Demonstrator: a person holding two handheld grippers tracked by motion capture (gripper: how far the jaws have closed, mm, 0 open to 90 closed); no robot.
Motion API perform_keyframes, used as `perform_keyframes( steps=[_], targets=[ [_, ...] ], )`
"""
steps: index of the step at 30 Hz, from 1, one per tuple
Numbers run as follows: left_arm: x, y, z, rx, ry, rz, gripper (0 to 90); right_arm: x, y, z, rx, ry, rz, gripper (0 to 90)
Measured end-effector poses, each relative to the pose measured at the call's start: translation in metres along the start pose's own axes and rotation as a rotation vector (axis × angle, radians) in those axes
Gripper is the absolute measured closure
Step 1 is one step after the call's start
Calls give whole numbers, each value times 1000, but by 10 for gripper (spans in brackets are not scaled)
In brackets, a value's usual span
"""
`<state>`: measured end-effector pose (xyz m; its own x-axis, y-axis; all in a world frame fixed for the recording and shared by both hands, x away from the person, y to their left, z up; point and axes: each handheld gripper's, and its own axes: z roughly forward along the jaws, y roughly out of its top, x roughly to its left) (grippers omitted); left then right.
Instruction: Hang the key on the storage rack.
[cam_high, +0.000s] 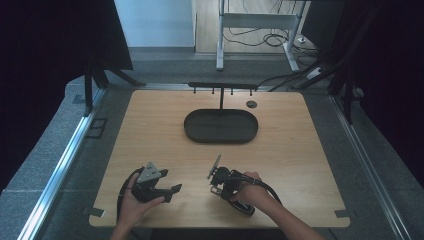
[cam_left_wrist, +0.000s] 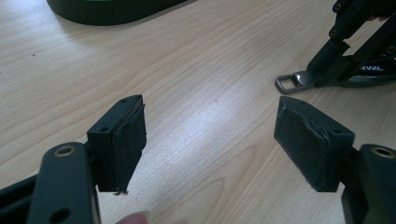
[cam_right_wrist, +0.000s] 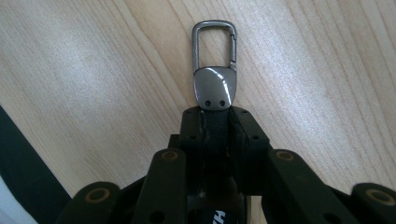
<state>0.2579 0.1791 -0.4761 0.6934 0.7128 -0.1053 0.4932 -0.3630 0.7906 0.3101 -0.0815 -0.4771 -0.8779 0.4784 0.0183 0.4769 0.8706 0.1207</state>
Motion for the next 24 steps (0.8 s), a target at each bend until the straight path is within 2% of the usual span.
perform_keyframes(
  steps=[24],
  targets=[
    [-2, 0, 2, 6, -2, 3, 257, -2, -4, -1, -27, -2, 16, 804]
  ],
)
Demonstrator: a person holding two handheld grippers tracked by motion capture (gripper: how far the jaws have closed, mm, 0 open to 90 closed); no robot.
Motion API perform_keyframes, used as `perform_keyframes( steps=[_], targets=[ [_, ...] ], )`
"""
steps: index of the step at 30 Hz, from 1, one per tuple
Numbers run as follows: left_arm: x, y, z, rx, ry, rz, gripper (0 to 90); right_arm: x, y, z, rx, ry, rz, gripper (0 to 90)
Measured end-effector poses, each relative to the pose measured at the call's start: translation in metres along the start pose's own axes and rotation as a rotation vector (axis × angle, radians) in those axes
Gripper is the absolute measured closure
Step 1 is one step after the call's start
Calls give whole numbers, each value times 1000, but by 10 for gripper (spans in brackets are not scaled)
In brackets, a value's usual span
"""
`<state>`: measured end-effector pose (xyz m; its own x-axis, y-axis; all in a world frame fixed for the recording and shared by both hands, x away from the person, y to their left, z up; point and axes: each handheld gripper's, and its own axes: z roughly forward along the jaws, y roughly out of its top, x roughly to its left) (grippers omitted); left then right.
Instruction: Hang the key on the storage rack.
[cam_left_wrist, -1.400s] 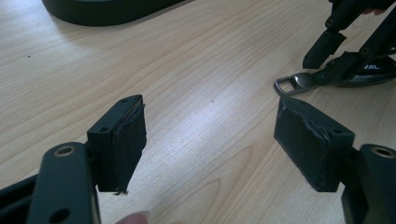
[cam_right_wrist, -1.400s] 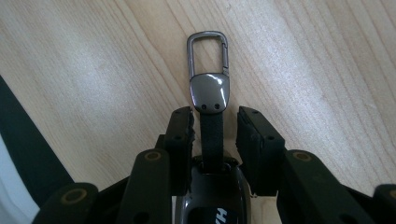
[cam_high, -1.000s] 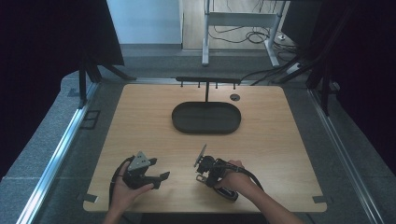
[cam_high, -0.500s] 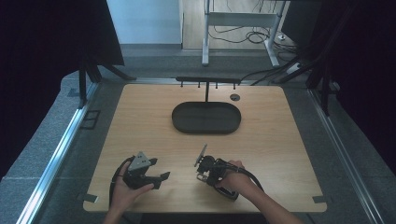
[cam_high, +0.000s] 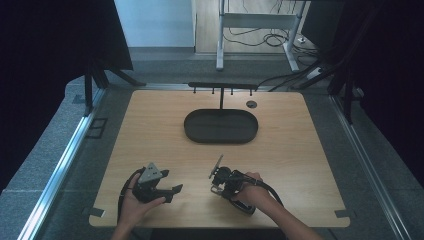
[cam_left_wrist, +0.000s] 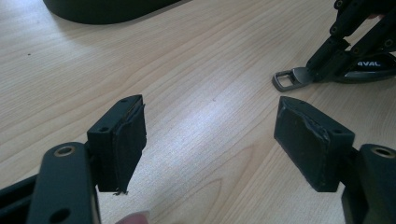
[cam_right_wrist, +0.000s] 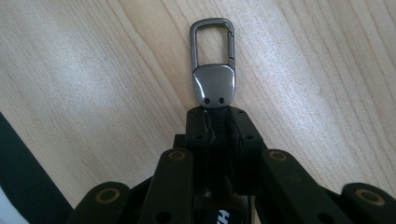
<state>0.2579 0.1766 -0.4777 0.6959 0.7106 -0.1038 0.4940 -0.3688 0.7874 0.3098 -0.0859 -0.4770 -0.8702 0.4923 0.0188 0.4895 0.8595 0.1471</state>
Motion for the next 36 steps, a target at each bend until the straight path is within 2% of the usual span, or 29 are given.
perform_keyframes(
  steps=[11, 19, 23, 24, 25, 27, 36],
  targets=[
    [0, 0, 0, -1, -1, 0, 257, 0, -3, 0, -19, -2, -3, 808],
    [0, 0, 1, 3, -1, 0, 256, -1, -11, -1, -62, -8, -4, 810],
    [0, 0, 1, 1, 0, 0, 256, -4, -14, -4, -83, 8, 7, 810],
    [0, 0, 1, 2, 0, 0, 256, -5, -16, -9, -110, 16, 15, 810],
    [0, 0, 1, 2, 0, 0, 256, -5, -16, -9, -110, 16, 15, 810],
    [0, 0, 1, 2, -1, 1, 256, -7, -19, -15, -142, 14, 29, 810],
    [0, 0, 2, 2, -1, 1, 256, -9, -28, -28, -219, 17, 55, 811]
  ],
)
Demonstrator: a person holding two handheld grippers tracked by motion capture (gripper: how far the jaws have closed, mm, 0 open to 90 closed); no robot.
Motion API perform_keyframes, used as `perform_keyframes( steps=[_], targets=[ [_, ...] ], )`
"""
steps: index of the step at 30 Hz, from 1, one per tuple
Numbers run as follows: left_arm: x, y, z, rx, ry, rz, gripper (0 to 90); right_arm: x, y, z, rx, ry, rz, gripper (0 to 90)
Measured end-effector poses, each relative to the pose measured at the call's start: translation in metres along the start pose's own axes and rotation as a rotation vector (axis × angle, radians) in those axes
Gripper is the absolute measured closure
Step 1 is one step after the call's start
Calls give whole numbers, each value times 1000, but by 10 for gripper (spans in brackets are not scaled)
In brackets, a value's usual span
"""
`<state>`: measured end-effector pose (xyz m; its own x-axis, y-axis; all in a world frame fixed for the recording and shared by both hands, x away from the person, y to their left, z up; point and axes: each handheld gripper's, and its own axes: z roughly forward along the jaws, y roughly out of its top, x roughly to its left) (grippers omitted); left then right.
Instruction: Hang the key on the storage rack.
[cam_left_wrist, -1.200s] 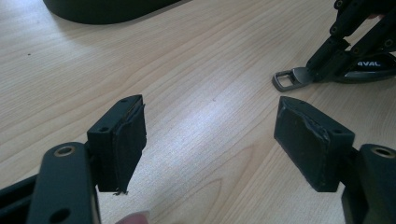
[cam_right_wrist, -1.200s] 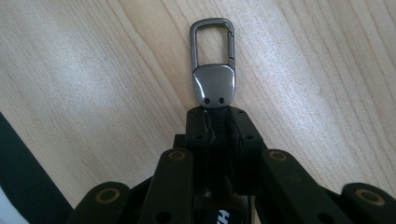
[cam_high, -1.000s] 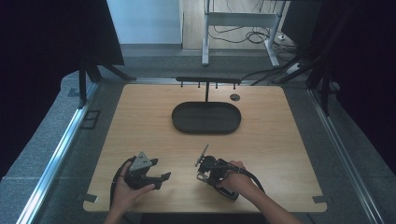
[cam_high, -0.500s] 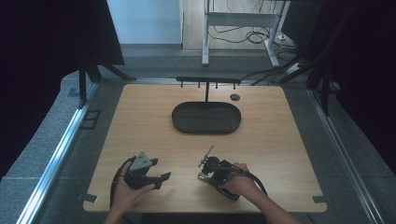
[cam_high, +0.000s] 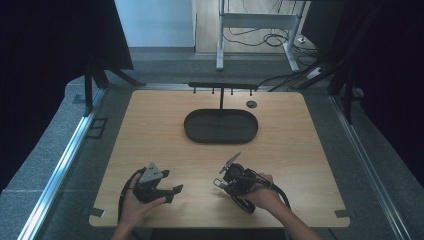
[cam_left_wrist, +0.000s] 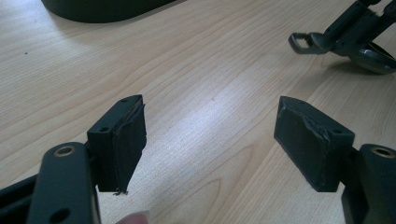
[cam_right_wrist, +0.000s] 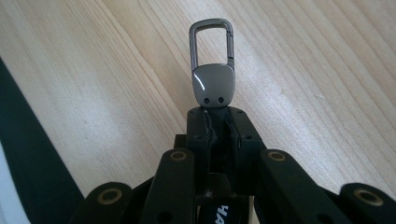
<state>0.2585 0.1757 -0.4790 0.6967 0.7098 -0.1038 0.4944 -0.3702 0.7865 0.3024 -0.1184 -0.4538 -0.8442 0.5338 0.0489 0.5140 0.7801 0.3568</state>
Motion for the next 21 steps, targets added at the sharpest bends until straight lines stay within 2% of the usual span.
perform_keyframes(
  steps=[11, 21],
  targets=[
    [0, 0, 1, 3, -2, 2, 257, -2, -7, -11, -60, -8, 20, 811],
    [-1, 0, 1, 4, -2, 0, 257, -3, -10, -15, -81, -11, 27, 811]
  ],
)
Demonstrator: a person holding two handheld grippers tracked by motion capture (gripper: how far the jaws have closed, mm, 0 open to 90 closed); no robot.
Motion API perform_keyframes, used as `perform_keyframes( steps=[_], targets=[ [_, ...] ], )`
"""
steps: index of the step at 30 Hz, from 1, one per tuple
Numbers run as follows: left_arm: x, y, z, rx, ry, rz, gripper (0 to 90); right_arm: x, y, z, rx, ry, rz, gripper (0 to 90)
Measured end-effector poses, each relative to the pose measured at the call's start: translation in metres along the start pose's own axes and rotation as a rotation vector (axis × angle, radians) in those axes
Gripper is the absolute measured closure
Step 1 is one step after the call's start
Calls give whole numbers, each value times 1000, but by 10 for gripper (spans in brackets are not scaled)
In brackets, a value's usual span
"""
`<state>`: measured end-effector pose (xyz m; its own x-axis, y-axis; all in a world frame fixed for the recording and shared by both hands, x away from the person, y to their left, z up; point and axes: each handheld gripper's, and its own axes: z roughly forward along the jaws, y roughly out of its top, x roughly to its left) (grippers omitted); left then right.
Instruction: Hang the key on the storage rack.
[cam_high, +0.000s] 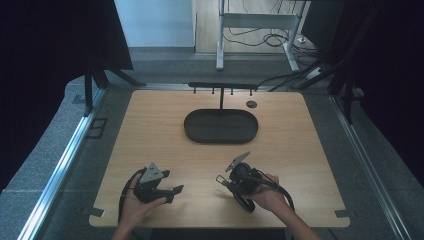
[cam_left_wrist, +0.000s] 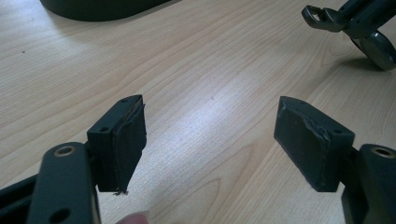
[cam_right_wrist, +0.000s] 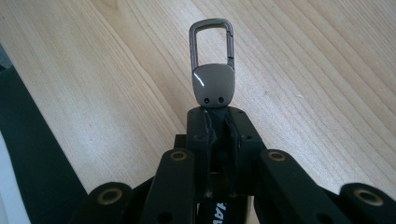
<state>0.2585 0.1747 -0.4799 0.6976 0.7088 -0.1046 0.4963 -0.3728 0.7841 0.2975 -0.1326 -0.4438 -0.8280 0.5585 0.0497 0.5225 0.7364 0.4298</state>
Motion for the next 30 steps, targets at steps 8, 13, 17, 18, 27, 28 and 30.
perform_keyframes(
  steps=[8, 13, 17, 18, 27, 28, 30],
  targets=[
    [0, 0, 0, -1, 1, -3, 257, -1, 0, -11, -42, -13, 6, 811],
    [0, 0, -1, -5, 2, -4, 256, -3, 0, -24, -95, -28, 17, 812],
    [0, 0, 0, 0, 1, -1, 257, -4, 0, -31, -134, -35, 15, 812],
    [0, 0, 1, 1, -1, -1, 256, -3, 0, -32, -141, -36, 15, 812],
    [0, 0, 1, 1, -2, -1, 256, -7, -1, -41, -205, -50, 37, 812],
    [0, 0, 1, 1, -2, -1, 256, -7, -1, -41, -205, -50, 37, 812],
    [0, 0, 1, 3, 0, -2, 256, -10, -2, -45, -230, -58, 53, 812]
  ],
)
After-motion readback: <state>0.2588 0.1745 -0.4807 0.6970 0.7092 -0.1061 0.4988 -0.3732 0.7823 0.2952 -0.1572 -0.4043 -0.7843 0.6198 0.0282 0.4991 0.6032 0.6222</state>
